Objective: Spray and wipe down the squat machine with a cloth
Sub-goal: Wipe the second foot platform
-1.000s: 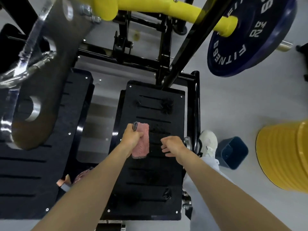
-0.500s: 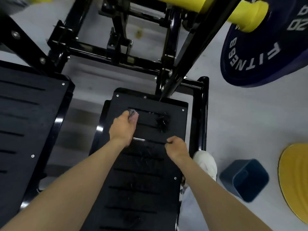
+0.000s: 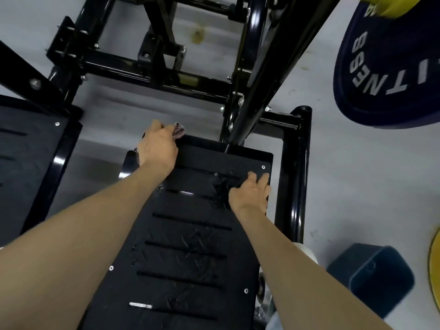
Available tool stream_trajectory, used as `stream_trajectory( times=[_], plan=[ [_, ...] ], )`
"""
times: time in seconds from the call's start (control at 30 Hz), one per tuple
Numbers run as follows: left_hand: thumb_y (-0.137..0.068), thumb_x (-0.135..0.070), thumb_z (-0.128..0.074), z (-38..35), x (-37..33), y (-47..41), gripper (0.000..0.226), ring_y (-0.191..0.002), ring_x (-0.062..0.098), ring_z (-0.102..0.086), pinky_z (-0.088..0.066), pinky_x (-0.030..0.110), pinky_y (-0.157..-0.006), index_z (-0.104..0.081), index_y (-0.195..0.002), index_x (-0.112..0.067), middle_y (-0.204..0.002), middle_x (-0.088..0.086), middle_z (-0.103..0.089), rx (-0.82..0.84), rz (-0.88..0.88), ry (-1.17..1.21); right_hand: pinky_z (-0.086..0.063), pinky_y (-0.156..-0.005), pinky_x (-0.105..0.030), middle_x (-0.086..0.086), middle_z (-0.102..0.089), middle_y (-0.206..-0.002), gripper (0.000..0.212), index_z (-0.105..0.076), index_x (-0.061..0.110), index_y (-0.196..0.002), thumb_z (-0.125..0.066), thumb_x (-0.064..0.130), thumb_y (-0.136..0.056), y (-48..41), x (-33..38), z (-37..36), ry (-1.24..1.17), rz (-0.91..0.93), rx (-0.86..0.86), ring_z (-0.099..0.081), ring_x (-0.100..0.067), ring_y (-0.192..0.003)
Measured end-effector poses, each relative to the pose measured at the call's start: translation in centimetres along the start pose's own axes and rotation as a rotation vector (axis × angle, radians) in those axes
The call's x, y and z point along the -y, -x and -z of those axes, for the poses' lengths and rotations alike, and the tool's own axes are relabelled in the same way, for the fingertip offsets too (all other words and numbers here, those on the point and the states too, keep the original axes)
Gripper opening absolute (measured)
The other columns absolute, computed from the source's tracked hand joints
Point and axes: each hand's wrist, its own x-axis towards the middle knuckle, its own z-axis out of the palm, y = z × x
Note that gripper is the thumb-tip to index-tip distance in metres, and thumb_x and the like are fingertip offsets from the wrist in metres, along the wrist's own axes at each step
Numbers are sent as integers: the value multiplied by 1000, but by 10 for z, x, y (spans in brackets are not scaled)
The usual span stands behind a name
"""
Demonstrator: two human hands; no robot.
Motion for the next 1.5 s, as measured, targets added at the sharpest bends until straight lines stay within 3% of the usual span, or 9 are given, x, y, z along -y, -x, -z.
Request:
stream_trajectory(
  times=[0.17,0.4,0.6,0.73,0.9,1.1,1.2,1.3,1.5],
  plan=[
    [-86,0,-53,-29,-35,15,57,-118,28,-38,-44,38,-93,-42,-141,-14,-138,8,-42,134,-141,-74,-22,-117,-40,-7,9,-159,73,-8,11,-152,-49,15,-92,-18,-3,7,76,34,58,-7,-26,-145],
    [-85,0,-51,-41,-41,21,79,-116,24,-35,-36,37,-97,-12,-152,-17,-156,-4,-15,184,-623,-408,-17,-119,-41,-7,12,-159,79,-3,10,-153,-51,16,-91,-21,-4,1,63,29,53,0,-25,-147],
    [-87,4,-48,-28,0,13,63,-118,37,-37,-41,44,-93,-25,-145,-3,-145,12,-34,53,-21,-387,-12,-120,-41,-9,13,-159,79,-3,9,-152,-51,14,-90,-18,-10,1,19,35,39,2,-25,-147],
    [-85,4,-48,-39,-35,23,58,-115,33,-36,-40,41,-93,-34,-140,-7,-145,12,-30,106,-212,-313,-7,-121,-39,-12,14,-158,80,-2,11,-152,-51,12,-89,-18,-17,2,-3,26,36,6,-25,-147],
    [-82,2,-54,-40,-53,22,82,-114,26,-35,-37,35,-97,-14,-151,-19,-159,0,-13,231,-591,-383,-10,-120,-39,-11,11,-159,79,-2,11,-152,-50,13,-89,-19,-21,6,-59,-13,32,3,-26,-147],
    [-81,-6,-62,-34,-52,26,86,-120,30,-36,-40,37,-97,-10,-150,-7,-153,9,-23,200,-315,-593,-21,-118,-36,-7,2,-160,73,-5,8,-152,-47,10,-93,-20,-28,6,-180,10,27,-3,-24,-146],
    [-87,-9,-56,-48,-86,39,74,-121,31,-37,-43,38,-96,-14,-147,-1,-149,17,-28,189,-280,-545,-32,-109,-29,-7,-18,-156,61,-22,5,-149,-43,3,-92,-22,-33,7,-317,14,-53,-21,-23,-142],
    [-91,-11,-48,-66,-129,49,62,-122,30,-35,-41,38,-95,-20,-146,-6,-146,13,-33,186,-520,-440,-48,-91,-30,-9,-49,-131,41,-49,2,-127,-43,-3,-87,-23,-42,9,-482,-55,-166,-53,-25,-112],
    [-94,-12,-48,-81,-158,46,68,-131,26,-29,-33,45,-104,-13,-152,-18,-158,-4,-17,262,-777,-360,-43,-62,-20,-5,-60,-101,48,-48,9,-135,-35,-6,-92,-25,-57,18,-638,-198,-97,-52,-11,-75]
  ],
)
